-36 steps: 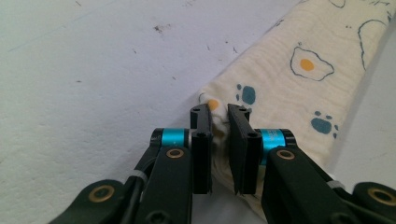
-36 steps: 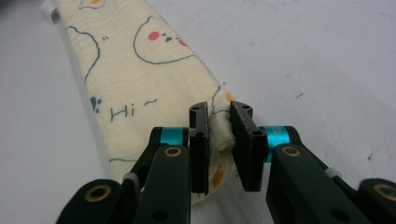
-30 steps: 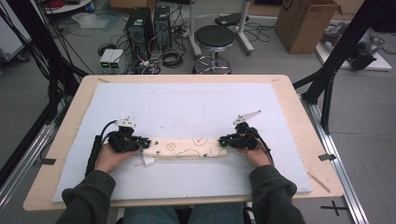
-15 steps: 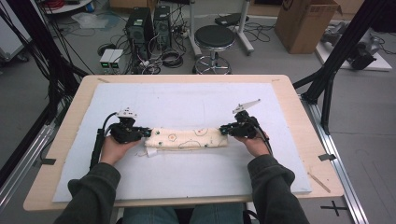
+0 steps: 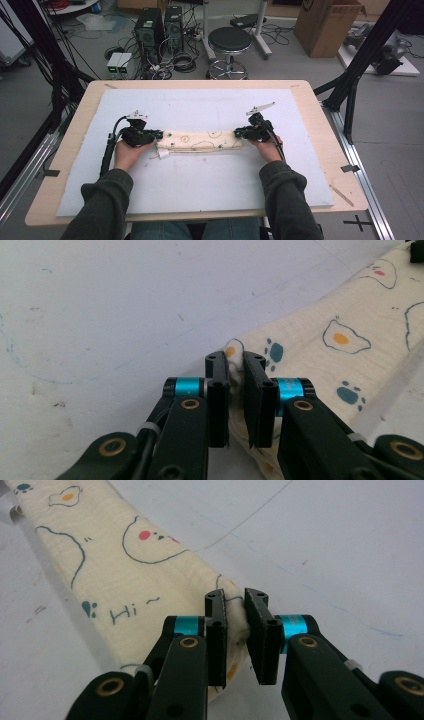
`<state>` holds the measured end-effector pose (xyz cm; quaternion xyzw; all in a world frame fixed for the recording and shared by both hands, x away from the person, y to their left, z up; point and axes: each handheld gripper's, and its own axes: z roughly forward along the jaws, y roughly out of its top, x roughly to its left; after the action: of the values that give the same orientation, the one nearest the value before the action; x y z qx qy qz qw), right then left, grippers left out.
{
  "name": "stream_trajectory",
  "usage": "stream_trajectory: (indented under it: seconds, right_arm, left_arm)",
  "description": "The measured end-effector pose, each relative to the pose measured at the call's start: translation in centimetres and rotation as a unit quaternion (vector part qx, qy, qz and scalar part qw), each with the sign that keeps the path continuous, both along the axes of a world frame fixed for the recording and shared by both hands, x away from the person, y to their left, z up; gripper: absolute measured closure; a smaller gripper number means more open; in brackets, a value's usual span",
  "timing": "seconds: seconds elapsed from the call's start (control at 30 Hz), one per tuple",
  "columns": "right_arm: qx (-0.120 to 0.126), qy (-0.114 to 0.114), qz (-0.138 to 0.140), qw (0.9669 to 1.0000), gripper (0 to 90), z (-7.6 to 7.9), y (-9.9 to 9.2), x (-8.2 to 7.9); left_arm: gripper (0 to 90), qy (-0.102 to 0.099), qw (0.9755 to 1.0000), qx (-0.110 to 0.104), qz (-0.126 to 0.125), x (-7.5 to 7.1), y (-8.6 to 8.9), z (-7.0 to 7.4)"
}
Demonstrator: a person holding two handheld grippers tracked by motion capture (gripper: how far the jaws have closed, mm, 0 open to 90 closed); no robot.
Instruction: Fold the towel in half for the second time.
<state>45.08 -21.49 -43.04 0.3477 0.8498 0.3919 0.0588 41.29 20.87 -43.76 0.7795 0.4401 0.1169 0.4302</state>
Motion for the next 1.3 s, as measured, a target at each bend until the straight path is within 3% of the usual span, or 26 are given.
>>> stream_trajectory:
  seconds: [0.2,0.47,0.93,1.3]
  right_arm:
    - [-0.005,0.006,-0.003,1.0,79.0,-0.6,0.0,0.3]
    - [0.013,0.002,-0.006,0.9999,68.3,-0.1,-0.2,0.0]
    - [0.05,-0.01,-0.016,0.9986,50.8,1.5,-0.6,-1.2]
    - [0.058,-0.016,-0.012,0.9981,46.5,2.1,-0.4,-1.8]
  left_arm:
    - [78.3,0.004,1.0,-0.003,0.0,0.2,0.0,-0.4]
    - [62.8,0.002,0.9999,0.01,-0.014,-0.2,0.4,0.2]
    - [54.7,-0.024,0.9994,-0.01,-0.022,-1.5,0.7,2.0]
    - [52.9,-0.032,0.9986,-0.018,-0.037,-2.2,0.6,2.8]
